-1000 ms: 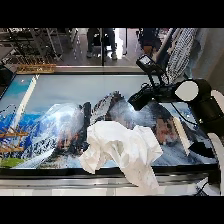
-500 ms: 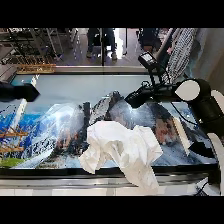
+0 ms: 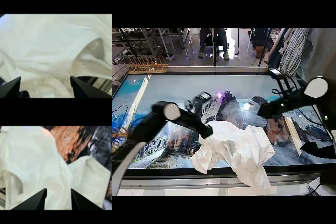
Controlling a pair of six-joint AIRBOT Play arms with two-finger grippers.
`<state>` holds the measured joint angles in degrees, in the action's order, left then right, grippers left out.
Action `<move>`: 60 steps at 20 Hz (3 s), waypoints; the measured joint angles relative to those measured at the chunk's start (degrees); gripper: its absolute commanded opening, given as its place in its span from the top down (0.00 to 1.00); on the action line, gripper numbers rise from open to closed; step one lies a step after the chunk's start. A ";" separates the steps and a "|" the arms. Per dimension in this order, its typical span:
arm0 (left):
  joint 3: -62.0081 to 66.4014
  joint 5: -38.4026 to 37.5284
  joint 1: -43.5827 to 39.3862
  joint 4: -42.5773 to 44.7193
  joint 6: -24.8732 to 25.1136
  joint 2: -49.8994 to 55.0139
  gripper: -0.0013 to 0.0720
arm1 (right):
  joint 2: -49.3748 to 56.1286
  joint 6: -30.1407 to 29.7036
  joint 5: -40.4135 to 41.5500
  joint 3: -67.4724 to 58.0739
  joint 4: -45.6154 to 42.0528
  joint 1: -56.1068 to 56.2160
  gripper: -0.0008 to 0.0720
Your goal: Fold the clothes and pants, and hang the long-sleeved shirts on hangers.
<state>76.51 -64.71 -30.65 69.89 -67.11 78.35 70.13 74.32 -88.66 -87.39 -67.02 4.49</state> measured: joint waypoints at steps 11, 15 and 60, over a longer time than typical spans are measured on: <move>-1.07 14.34 -11.91 0.37 17.18 7.74 0.36 | -23.02 1.40 5.79 22.80 4.66 -3.87 0.30; -1.09 19.50 -12.39 -0.50 17.64 11.28 0.96 | -24.92 3.72 5.68 26.03 4.94 -3.91 0.21; 22.91 -0.68 13.11 1.42 -13.75 -6.21 0.80 | 7.80 20.06 12.72 -24.02 -25.99 31.52 0.95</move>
<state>99.42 -65.39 -17.54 71.31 -80.86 72.14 77.93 94.39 -75.94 -111.42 -93.01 36.01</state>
